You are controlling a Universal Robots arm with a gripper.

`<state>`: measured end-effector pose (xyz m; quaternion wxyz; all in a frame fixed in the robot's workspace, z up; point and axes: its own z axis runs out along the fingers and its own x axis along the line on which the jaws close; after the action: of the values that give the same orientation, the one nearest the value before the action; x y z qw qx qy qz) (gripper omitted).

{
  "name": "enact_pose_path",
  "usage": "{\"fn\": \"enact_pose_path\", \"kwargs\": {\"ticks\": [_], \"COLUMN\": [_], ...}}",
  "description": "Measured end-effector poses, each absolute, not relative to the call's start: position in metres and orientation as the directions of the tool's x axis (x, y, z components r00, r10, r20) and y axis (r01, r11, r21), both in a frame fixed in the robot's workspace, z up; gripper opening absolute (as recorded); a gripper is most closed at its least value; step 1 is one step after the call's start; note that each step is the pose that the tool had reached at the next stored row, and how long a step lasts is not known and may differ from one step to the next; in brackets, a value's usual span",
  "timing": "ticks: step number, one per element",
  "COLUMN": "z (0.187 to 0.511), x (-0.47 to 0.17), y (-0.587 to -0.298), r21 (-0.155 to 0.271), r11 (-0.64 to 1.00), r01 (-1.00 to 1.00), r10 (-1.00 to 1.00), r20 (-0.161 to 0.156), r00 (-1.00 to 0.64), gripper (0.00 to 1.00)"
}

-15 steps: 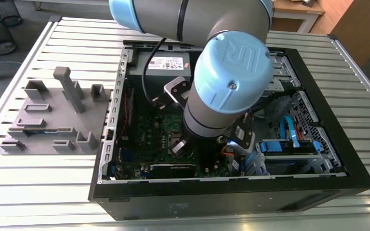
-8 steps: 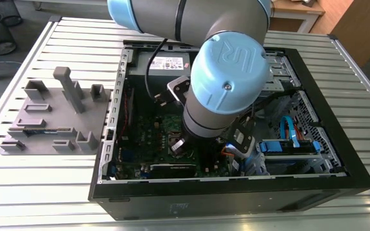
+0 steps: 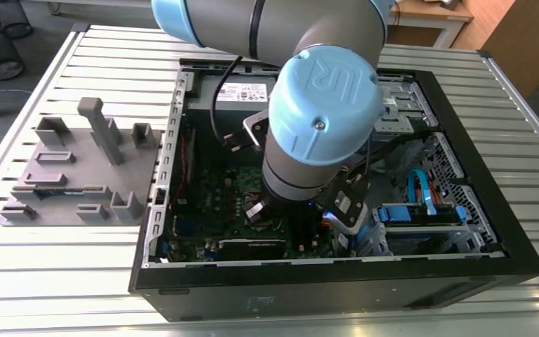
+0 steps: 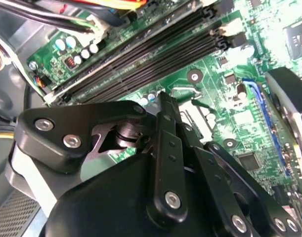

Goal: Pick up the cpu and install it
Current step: 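Install the first cpu locking lever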

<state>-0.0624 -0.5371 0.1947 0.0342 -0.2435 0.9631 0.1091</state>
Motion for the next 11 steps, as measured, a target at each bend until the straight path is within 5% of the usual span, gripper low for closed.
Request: {"fn": "enact_pose_path", "kwargs": {"ticks": [11], "z": [0.1930], "x": [-0.0610], "y": [-0.5373], "r21": [0.172], "r11": [0.885], "r01": [-0.433], "r10": [-0.420], "r20": [-0.108], "r00": [-0.901], "gripper": [0.11]}}
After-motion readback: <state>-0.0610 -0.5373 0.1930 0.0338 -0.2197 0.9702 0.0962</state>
